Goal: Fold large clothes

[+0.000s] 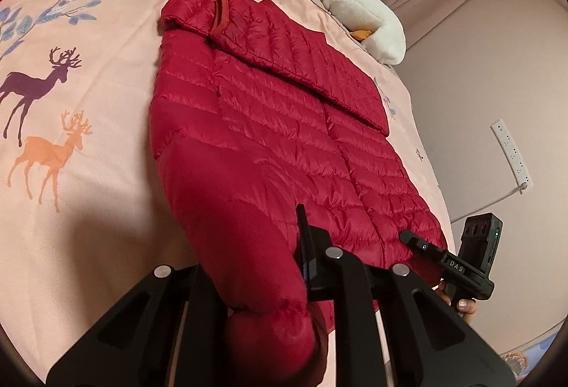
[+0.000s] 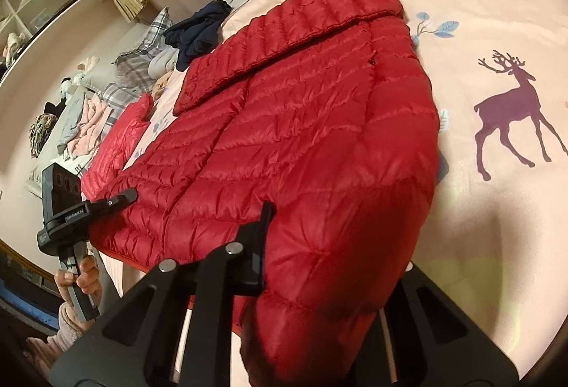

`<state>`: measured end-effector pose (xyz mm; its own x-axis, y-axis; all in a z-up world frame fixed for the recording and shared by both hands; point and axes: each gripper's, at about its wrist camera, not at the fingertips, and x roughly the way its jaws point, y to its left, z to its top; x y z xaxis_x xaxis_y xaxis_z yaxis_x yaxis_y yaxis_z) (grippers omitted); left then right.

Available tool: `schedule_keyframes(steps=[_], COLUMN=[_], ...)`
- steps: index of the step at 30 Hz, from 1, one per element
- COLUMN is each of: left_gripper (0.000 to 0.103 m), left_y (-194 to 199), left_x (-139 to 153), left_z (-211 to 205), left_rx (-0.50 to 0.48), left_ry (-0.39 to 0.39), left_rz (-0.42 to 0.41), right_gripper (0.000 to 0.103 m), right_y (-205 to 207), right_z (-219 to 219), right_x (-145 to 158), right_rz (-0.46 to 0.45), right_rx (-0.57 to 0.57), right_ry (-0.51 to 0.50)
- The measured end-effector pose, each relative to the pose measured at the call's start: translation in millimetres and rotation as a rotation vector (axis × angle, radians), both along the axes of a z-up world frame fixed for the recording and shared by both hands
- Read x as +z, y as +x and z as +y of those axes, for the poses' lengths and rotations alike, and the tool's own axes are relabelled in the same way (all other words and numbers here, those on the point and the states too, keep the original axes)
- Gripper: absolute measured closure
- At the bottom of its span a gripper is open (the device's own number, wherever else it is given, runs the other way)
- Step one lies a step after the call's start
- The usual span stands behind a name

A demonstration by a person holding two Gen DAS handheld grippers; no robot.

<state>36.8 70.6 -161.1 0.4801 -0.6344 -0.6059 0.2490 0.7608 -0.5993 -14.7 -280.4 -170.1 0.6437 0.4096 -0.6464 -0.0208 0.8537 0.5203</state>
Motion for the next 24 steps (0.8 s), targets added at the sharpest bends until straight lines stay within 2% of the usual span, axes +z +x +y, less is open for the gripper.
schedule_keyframes(steps=[12, 24], left_gripper=[0.090, 0.091], left_y=[-3.0, -12.6], left_x=[9.5, 21.9], left_z=[0.3, 3.1], left_rx=[0.000, -0.002], left_ry=[0.016, 0.009], left_rz=[-0.037, -0.079], right_gripper=[0.091, 0.092], right_y=[-4.9, -5.2], right_z=[0.3, -1.9], right_x=[21.3, 30.2], right_rz=[-0.079, -0.120], right_rx=[0.038, 0.083], right_ry=[0.020, 0.030])
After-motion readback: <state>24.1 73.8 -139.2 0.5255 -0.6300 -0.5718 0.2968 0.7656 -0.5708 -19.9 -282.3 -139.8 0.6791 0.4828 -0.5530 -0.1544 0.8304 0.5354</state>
